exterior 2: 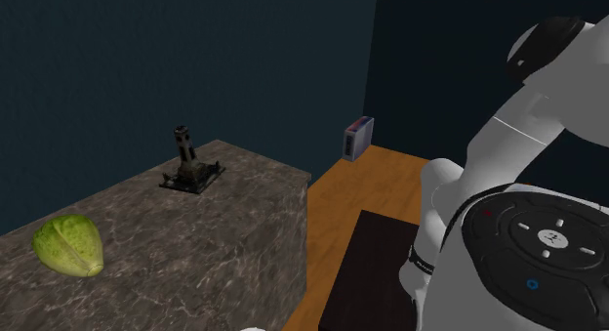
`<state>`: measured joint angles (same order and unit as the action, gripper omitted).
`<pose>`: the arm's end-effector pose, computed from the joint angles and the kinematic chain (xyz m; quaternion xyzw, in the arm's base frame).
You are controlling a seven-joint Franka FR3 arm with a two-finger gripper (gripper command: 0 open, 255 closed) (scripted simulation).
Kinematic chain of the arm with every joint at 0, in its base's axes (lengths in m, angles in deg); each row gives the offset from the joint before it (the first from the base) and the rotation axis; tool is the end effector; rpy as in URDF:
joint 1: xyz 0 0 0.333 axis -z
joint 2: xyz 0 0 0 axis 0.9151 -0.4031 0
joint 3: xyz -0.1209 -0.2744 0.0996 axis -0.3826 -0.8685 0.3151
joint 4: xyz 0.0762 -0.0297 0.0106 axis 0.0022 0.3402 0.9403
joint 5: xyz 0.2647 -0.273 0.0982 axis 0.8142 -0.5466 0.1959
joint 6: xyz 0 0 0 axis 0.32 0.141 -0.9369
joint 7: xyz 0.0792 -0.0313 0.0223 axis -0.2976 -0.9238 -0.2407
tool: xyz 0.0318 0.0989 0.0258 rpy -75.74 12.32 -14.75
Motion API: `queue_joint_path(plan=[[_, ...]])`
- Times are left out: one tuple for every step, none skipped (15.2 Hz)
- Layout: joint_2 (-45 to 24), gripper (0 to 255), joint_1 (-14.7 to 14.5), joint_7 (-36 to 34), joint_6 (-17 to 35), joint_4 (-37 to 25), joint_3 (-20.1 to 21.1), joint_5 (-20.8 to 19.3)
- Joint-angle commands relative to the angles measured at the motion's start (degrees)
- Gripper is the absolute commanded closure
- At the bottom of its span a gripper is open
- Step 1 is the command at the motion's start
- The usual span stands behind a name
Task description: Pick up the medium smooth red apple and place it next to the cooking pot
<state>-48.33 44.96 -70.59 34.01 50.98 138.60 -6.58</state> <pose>0.0487 0.4791 0.4523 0.9551 -0.2918 -0.0505 0.0071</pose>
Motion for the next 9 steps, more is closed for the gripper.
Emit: queue_joint_path(plan=[[-0.72, 255, 0.30, -0.06, 1.84, 1.10, 0.96, -0.01], [-1.06, 255, 0.44, -0.07, 2.69, 1.62, 1.40, -0.03], [-1.42, 255, 0.59, -0.10, 3.55, 2.13, 1.85, -0.06], [-1.81, 255, 0.77, -0.14, 4.41, 2.63, 2.31, -0.10], [-2.22, 255, 0.95, -0.19, 5.28, 3.11, 2.79, -0.16], [-2.65, 255, 1.16, -0.25, 6.17, 3.59, 3.29, -0.24], [-3.11, 255, 1.39, -0.33, 7.06, 4.06, 3.80, -0.34], [-3.59, 255, 1.63, -0.42, 7.96, 4.52, 4.34, -0.46], [-4.10, 255, 1.90, -0.54, 8.88, 4.97, 4.89, -0.61]])
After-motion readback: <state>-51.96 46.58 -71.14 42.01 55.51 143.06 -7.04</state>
